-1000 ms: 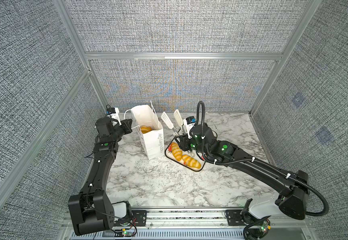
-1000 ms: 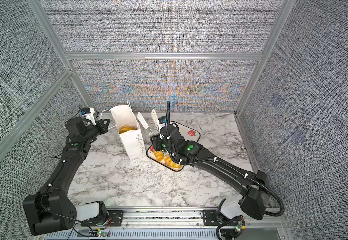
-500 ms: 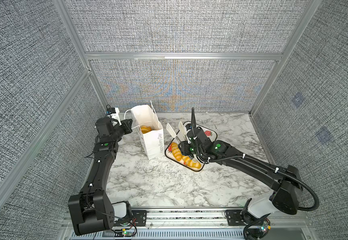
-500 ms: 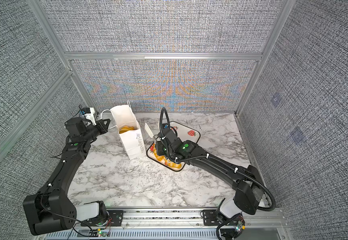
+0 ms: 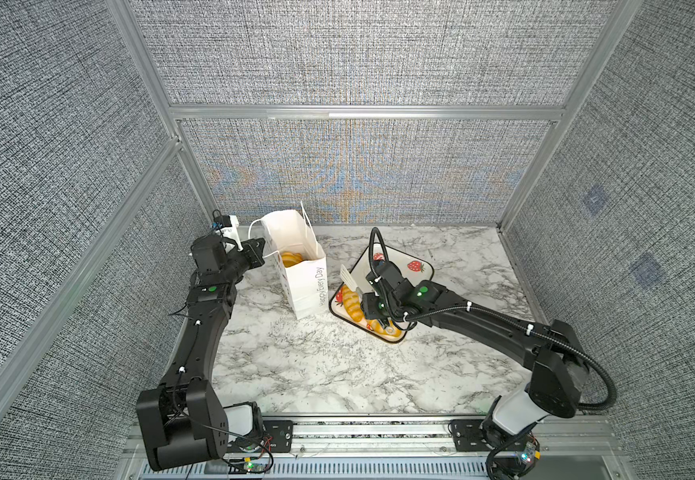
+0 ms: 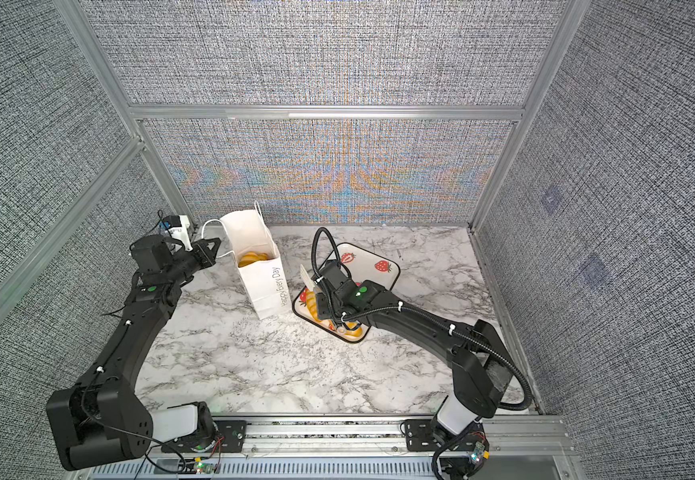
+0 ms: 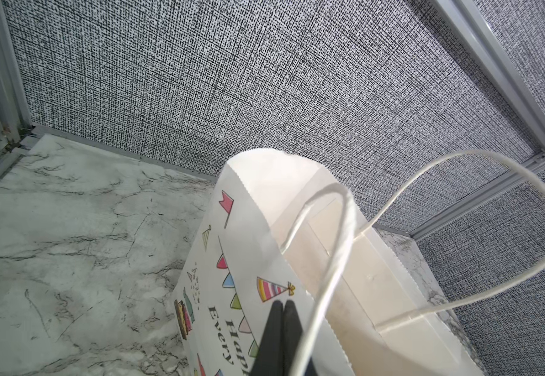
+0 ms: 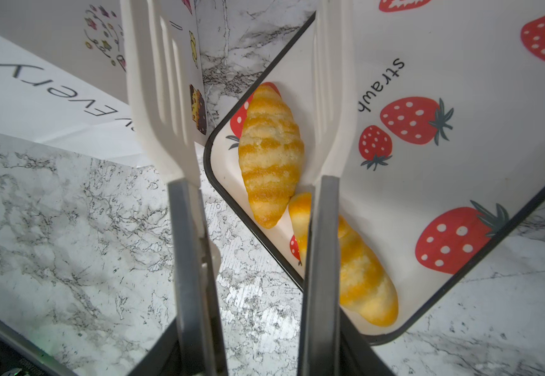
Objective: Place the fake bread into the paper bag
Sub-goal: 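Lower the open tongs around another striped croissant on the tray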
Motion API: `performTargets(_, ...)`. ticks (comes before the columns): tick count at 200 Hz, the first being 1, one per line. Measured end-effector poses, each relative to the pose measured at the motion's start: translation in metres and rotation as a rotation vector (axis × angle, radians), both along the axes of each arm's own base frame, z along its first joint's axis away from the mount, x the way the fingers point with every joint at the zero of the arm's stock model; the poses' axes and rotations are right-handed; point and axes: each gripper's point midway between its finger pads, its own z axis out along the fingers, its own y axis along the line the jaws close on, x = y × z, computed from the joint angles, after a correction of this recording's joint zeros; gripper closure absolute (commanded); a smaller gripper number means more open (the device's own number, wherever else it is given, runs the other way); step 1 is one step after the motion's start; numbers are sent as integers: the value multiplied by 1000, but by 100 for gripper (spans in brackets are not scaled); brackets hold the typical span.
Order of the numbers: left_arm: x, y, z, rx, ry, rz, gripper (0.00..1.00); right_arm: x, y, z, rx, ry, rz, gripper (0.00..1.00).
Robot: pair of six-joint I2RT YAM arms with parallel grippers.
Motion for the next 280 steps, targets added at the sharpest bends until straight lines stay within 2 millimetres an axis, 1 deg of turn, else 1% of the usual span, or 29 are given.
performTargets(39, 0, 0, 0, -6, 2, 1, 100, 3, -6, -15, -11, 54, -28, 47)
performTargets(90, 0, 0, 0, -6, 2, 1, 100, -3, 1, -32, -8, 119, -6, 46)
performTargets(115, 0, 0, 0, -6, 2, 1, 100, -5, 2, -40, -19, 139, -7, 45)
performTargets(203, 0, 0, 0, -6, 3, 1, 100, -12, 1, -57, -29, 188, -4, 44)
performTargets(280, 0, 0, 0, -6, 3, 1, 100, -13, 5, -62, -20, 203, 3, 44)
